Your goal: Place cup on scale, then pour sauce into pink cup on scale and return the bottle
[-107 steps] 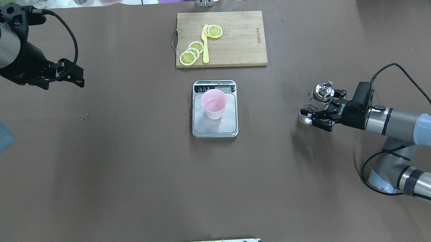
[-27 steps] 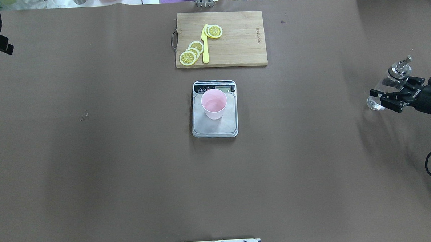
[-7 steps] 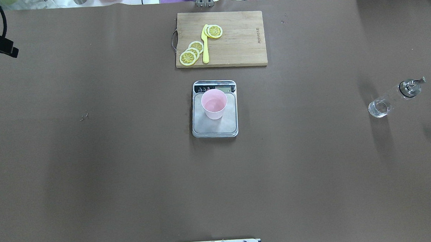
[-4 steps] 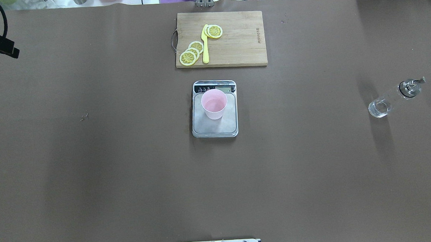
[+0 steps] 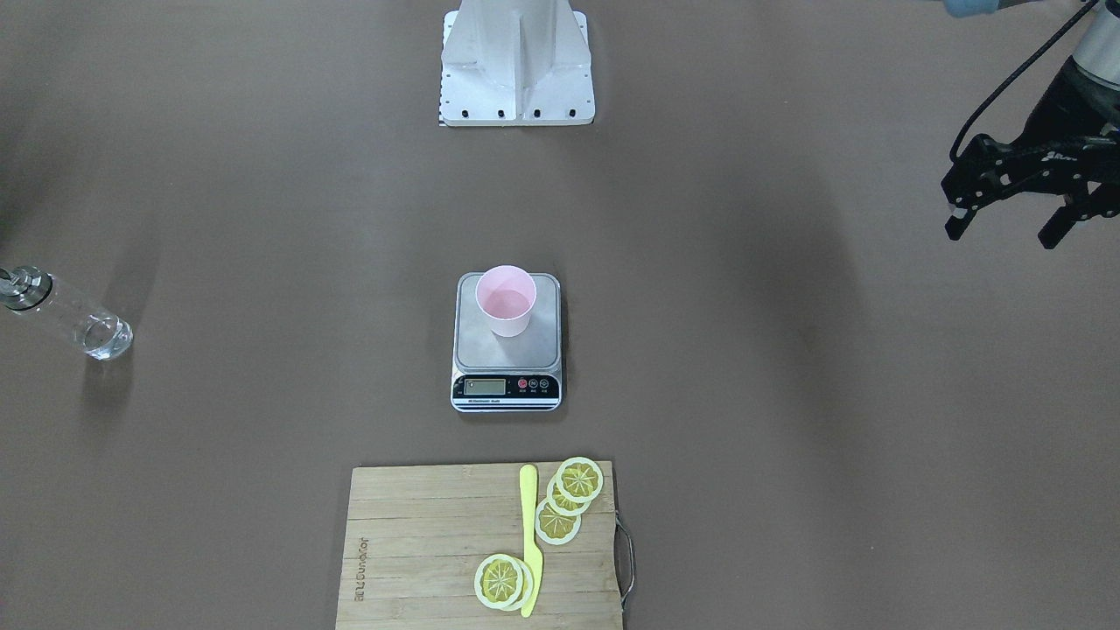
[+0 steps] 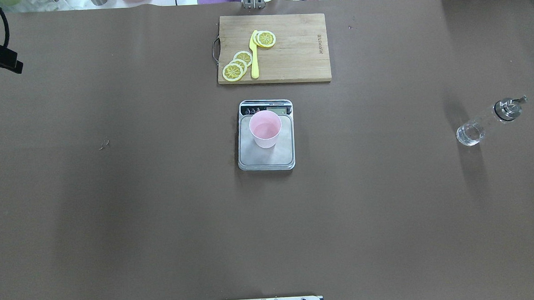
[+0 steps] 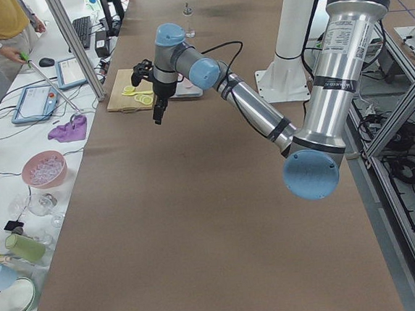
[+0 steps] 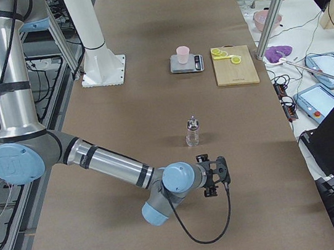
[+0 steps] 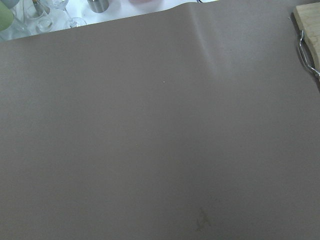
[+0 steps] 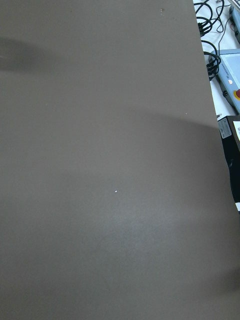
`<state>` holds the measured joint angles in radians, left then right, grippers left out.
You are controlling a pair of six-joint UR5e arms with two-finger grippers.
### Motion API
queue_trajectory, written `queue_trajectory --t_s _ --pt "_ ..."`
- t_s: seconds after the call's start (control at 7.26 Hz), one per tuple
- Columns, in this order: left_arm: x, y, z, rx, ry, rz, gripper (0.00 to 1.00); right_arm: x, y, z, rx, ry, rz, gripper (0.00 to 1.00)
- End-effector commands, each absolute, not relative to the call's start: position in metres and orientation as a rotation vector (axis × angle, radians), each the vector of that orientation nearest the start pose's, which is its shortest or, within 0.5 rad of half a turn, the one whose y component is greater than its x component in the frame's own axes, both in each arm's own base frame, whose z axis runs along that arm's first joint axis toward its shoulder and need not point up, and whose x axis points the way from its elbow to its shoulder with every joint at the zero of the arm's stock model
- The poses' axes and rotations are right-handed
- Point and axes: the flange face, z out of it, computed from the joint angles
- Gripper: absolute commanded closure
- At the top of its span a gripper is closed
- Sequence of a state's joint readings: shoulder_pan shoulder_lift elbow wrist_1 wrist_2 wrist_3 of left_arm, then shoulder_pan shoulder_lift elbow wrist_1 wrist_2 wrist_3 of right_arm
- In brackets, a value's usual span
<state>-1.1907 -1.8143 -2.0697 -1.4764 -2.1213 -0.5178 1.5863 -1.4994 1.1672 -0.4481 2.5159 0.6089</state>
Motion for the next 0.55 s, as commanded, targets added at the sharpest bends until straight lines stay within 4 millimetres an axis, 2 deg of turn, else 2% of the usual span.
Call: queue_trajectory --t_s 0.0,0.28,0.41 --pt "0.118 -0.513 0.326 0.326 0.741 0.049 0.03 0.053 -0.563 0.626 0.352 -1.025 0.195 0.03" --pt "0.117 -0.512 0.331 0.318 0.738 0.047 0.03 0.037 -0.586 0.631 0.306 -0.904 0.092 0.02" --pt "0.117 -0.513 0.332 0.315 0.737 0.046 0.03 0.037 -0.604 0.625 0.258 -0.854 0.007 0.01"
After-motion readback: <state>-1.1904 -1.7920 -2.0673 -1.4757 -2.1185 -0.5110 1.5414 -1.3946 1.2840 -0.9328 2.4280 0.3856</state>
